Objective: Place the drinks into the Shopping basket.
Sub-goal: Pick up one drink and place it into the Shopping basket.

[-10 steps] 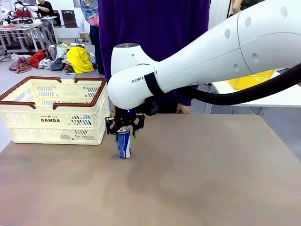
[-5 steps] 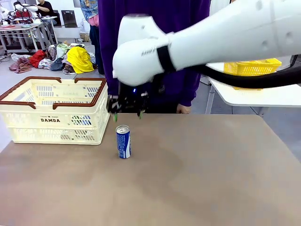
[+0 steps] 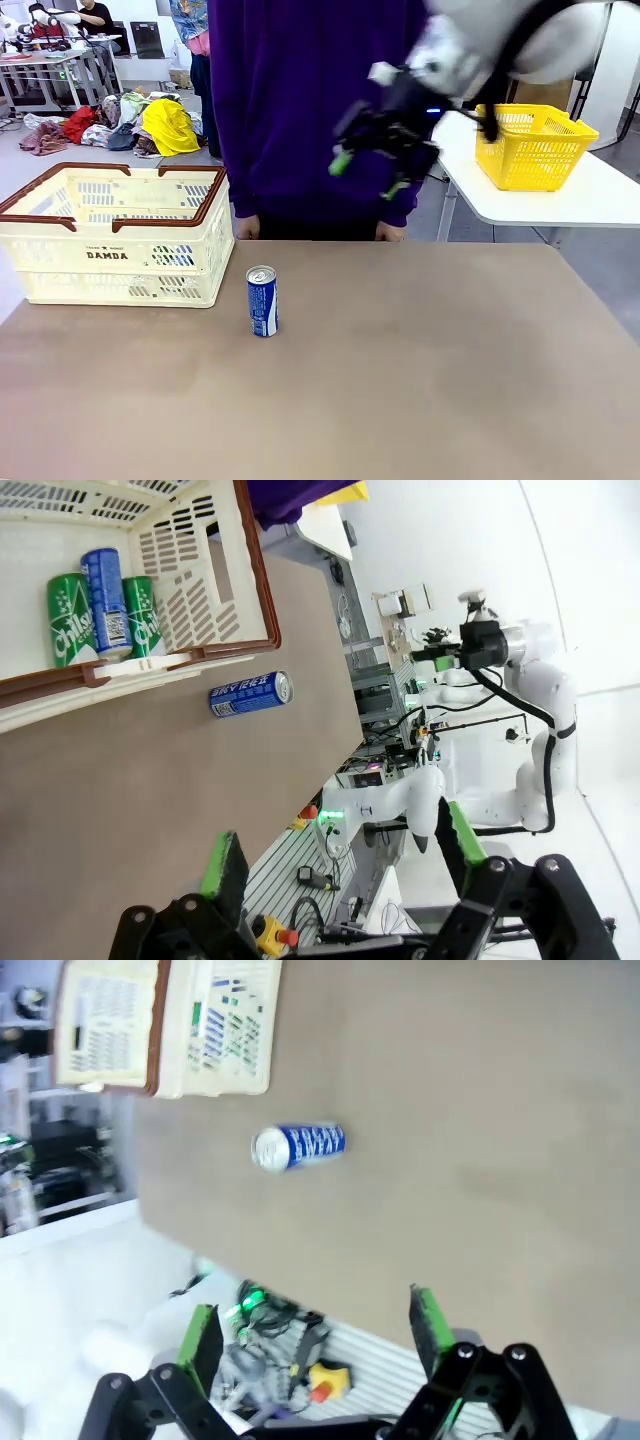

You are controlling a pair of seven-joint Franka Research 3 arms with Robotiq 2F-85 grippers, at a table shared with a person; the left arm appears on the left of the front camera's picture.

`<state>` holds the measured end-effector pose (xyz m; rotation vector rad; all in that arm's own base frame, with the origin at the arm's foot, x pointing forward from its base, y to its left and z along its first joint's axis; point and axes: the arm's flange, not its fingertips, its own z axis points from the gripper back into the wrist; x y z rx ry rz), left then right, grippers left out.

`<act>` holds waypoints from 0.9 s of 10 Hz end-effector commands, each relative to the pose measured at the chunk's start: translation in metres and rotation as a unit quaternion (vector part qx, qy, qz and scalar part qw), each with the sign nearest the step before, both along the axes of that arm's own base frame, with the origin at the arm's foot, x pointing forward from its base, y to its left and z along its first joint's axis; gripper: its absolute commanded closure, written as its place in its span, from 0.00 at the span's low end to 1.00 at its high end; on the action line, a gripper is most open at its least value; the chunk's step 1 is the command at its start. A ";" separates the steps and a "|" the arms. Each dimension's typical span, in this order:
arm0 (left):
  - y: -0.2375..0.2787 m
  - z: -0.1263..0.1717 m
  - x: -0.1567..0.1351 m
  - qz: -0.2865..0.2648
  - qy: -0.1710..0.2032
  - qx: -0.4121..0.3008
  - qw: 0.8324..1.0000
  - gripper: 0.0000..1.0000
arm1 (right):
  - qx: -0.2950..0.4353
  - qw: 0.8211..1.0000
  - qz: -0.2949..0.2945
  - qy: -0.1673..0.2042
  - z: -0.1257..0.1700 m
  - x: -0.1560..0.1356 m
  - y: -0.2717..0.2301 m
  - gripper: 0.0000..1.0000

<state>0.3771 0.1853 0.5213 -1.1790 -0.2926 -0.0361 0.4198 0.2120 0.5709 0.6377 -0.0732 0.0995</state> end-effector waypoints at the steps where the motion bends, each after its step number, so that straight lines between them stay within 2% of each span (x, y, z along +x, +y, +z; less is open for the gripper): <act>1: -0.002 0.000 -0.004 -0.004 -0.005 0.004 1.000 0.00 | 0.096 0.993 -0.041 0.050 -0.031 -0.034 -0.113 0.00; 2: -0.002 0.000 -0.004 -0.004 -0.005 0.004 1.000 0.00 | 0.144 0.985 -0.066 0.064 -0.041 -0.045 -0.159 0.00; 3: -0.002 0.000 -0.004 -0.004 -0.005 0.004 1.000 0.00 | 0.204 0.975 -0.054 0.070 -0.057 -0.056 -0.208 0.00; 4: -0.002 0.000 -0.004 -0.004 -0.005 0.004 1.000 0.00 | 0.286 0.956 -0.023 0.055 -0.084 -0.064 -0.248 0.00; 6: -0.002 0.000 -0.004 -0.004 -0.005 0.004 1.000 0.00 | 0.375 0.926 -0.025 0.032 -0.145 -0.075 -0.288 0.00; 7: -0.002 0.000 -0.004 -0.004 -0.005 0.004 1.000 0.00 | 0.388 0.921 -0.021 0.031 -0.169 -0.076 -0.290 0.00; 8: -0.002 0.000 -0.004 -0.004 -0.005 0.004 1.000 0.00 | 0.330 0.942 -0.050 0.037 -0.118 -0.093 -0.289 0.00; 9: -0.002 0.000 -0.004 -0.004 -0.005 0.004 1.000 0.00 | 0.330 0.942 -0.050 0.037 -0.118 -0.093 -0.289 0.00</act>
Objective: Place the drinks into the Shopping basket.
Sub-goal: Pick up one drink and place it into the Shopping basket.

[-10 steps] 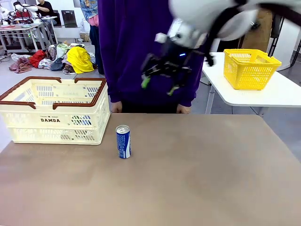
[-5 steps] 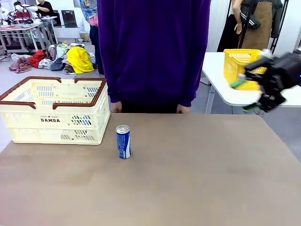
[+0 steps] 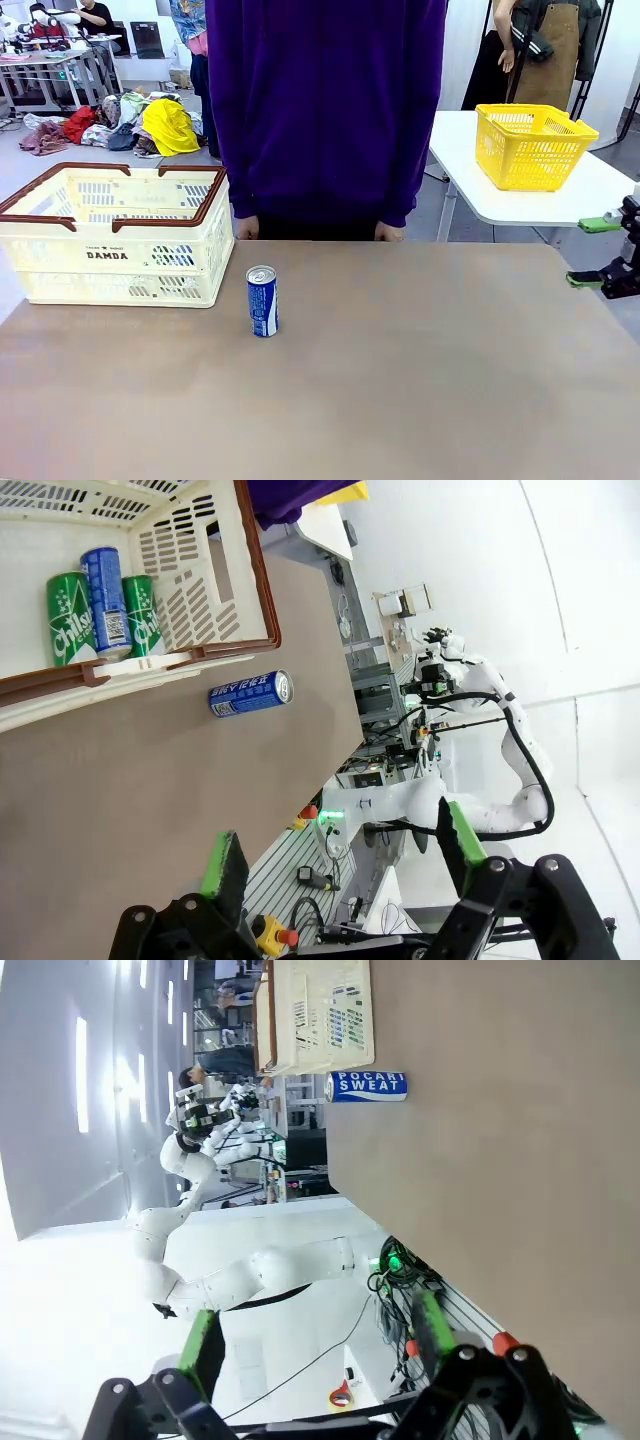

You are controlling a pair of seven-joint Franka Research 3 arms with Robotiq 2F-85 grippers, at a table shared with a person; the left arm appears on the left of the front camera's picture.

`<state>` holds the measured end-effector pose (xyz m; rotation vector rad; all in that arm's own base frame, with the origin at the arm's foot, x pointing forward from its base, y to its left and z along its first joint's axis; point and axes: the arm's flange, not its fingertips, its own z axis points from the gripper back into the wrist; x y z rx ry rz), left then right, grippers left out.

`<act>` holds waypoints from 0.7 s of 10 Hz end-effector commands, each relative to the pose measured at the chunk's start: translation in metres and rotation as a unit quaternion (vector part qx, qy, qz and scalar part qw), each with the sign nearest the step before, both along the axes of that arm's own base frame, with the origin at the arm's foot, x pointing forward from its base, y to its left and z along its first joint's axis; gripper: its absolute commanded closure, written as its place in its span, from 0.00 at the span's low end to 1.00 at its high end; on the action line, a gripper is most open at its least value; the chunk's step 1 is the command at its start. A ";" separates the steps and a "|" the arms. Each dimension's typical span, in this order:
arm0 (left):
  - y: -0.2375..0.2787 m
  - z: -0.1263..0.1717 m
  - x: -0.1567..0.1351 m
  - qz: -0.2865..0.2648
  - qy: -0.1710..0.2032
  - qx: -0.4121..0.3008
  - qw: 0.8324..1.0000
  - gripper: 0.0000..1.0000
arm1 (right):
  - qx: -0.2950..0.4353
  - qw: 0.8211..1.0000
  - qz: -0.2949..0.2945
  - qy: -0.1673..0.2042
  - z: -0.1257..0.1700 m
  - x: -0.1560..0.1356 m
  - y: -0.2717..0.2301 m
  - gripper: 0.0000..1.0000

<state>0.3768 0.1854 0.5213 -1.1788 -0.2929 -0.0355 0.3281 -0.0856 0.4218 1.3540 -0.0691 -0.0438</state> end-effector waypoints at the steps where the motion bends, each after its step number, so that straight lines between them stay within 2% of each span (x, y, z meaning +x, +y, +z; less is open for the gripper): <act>1: -0.002 0.000 -0.004 -0.005 -0.005 0.004 1.000 0.00 | -0.023 1.000 -0.003 0.005 0.031 -0.001 0.009 0.00; 7: 0.000 0.000 0.000 0.000 0.000 0.000 1.000 0.00 | -0.023 1.000 -0.003 0.005 0.031 -0.001 0.009 0.00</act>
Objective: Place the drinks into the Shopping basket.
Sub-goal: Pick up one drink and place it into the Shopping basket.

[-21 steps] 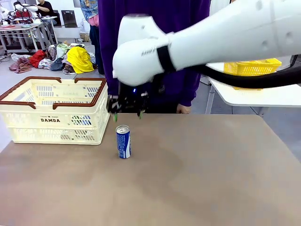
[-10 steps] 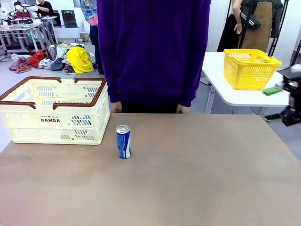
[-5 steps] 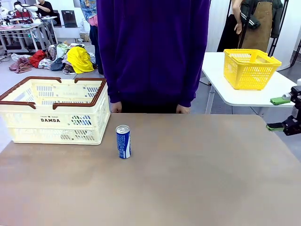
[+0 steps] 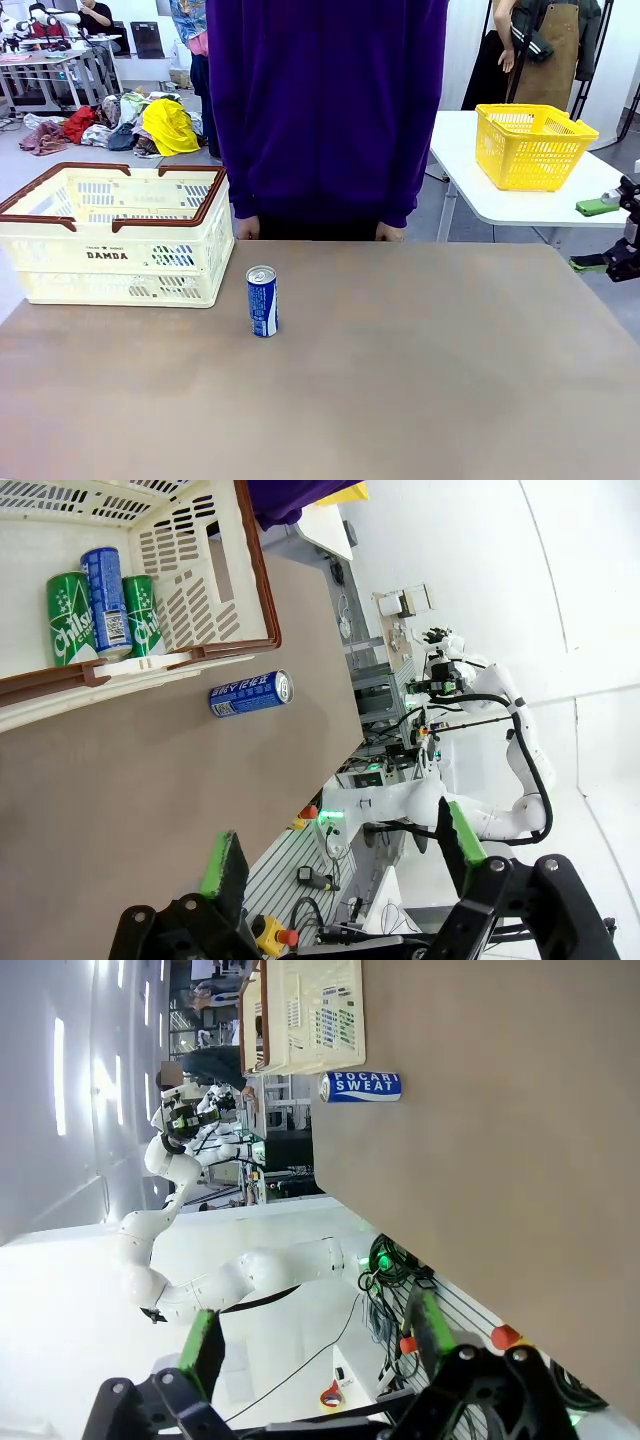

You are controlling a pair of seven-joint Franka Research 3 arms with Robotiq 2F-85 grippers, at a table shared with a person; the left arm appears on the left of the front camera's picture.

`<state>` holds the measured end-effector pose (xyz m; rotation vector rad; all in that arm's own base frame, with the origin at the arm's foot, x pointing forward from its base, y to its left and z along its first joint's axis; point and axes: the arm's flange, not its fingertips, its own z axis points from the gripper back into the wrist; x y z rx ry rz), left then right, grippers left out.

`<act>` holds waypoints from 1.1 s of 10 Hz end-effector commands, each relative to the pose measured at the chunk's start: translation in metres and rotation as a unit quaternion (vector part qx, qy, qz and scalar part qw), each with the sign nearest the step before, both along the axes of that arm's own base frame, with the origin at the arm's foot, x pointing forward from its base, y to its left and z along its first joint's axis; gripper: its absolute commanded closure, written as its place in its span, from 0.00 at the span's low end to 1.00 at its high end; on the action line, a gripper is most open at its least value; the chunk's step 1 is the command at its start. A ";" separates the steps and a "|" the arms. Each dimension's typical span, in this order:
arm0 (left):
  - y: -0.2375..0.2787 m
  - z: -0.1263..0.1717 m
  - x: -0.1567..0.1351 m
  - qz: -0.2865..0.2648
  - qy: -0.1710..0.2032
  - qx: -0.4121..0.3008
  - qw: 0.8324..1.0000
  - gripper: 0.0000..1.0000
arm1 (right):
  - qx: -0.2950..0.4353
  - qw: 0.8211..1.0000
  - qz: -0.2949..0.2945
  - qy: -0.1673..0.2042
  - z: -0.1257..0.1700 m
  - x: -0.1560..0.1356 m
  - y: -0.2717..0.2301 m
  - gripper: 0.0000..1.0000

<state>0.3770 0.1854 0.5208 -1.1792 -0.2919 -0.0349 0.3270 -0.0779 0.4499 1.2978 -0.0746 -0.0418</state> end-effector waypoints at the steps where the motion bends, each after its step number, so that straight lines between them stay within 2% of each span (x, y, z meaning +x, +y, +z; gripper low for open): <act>1: -0.037 0.031 0.001 -0.021 0.064 0.089 0.994 0.00 | 0.005 1.000 -0.002 0.006 0.003 0.000 0.001 0.00; 2: -0.084 0.074 0.010 -0.083 0.049 0.201 0.975 0.00 | 0.005 1.000 -0.002 0.006 0.003 0.000 0.001 0.00; 3: -0.139 0.111 0.024 -0.135 0.074 0.297 0.942 0.00 | 0.005 1.000 -0.002 0.006 0.003 0.000 0.001 0.00; 4: -0.198 0.136 0.044 -0.166 0.117 0.363 0.910 0.00 | 0.005 1.000 -0.002 0.006 0.003 0.000 0.001 0.00; 5: -0.247 0.144 0.065 -0.147 0.183 0.381 0.894 0.00 | 0.005 1.000 -0.002 0.006 0.003 0.000 0.001 0.00; 7: -0.348 0.134 0.093 -0.169 0.188 0.447 0.858 0.00 | 0.005 1.000 -0.002 0.006 0.003 0.000 0.001 0.00; 8: -0.404 0.118 0.099 -0.147 0.189 0.498 0.834 0.00 | 0.005 1.000 -0.002 0.006 0.003 0.000 0.001 0.00; 9: -0.444 0.102 0.100 -0.129 0.177 0.529 0.820 0.00 | 0.005 1.000 -0.002 0.006 0.003 0.000 0.001 0.00; 10: -0.473 0.086 0.099 -0.093 0.171 0.551 0.811 0.00 | 0.005 1.000 -0.002 0.006 0.003 0.000 0.001 0.00; 11: -0.487 0.075 0.099 -0.050 0.162 0.548 0.819 0.00 | 0.005 1.000 -0.002 0.006 0.003 0.000 0.001 0.00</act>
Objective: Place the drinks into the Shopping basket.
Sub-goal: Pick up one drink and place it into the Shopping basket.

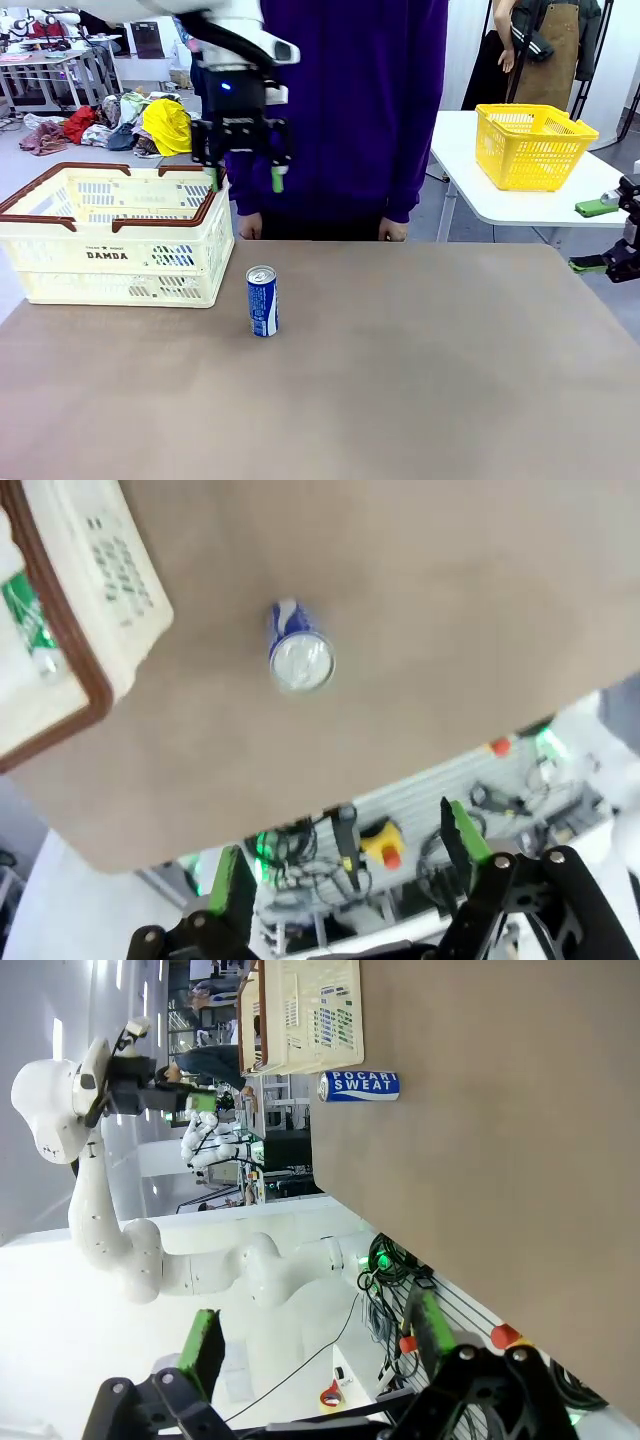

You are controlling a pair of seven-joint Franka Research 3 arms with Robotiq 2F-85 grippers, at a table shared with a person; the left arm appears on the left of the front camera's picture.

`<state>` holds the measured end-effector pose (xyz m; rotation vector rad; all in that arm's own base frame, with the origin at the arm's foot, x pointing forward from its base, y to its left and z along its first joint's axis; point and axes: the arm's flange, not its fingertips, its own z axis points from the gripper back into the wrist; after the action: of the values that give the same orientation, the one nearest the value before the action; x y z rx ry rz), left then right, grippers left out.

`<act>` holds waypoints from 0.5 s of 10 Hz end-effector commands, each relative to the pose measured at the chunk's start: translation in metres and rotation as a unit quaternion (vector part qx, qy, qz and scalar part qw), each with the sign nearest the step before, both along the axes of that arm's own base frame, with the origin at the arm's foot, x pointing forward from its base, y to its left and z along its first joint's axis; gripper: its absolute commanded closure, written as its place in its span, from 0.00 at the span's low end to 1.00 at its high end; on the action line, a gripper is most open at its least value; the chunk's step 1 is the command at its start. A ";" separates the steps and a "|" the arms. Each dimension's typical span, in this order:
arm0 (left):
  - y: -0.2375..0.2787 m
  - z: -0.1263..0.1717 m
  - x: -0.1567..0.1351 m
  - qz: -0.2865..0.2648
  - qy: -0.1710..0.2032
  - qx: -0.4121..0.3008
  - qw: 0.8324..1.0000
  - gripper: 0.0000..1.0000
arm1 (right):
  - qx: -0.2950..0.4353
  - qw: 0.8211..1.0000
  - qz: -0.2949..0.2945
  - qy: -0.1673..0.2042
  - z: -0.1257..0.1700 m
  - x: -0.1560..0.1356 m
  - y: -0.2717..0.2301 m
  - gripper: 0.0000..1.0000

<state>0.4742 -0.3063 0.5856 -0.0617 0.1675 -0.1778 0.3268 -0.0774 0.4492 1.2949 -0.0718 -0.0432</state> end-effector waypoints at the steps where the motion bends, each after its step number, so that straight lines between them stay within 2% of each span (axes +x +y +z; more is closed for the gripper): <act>1: 0.000 0.003 0.001 0.093 -0.073 0.017 0.993 0.00 | 0.006 1.000 -0.002 0.005 0.003 0.000 0.001 0.00; 2: 0.003 0.003 -0.002 0.135 -0.130 0.022 0.982 0.00 | 0.006 1.000 -0.002 0.005 0.003 0.000 0.001 0.00; 3: -0.012 -0.001 0.004 0.031 -0.034 0.004 0.999 0.00 | 0.006 1.000 -0.002 0.005 0.003 0.000 0.001 0.00; 5: -0.012 -0.001 0.004 0.031 -0.034 0.004 0.999 0.00 | 0.006 1.000 -0.002 0.005 0.003 0.000 0.001 0.00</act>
<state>0.4789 -0.3231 0.5825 -0.0530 0.0556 -0.0877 0.3267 -0.0776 0.4492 1.2949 -0.0722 -0.0437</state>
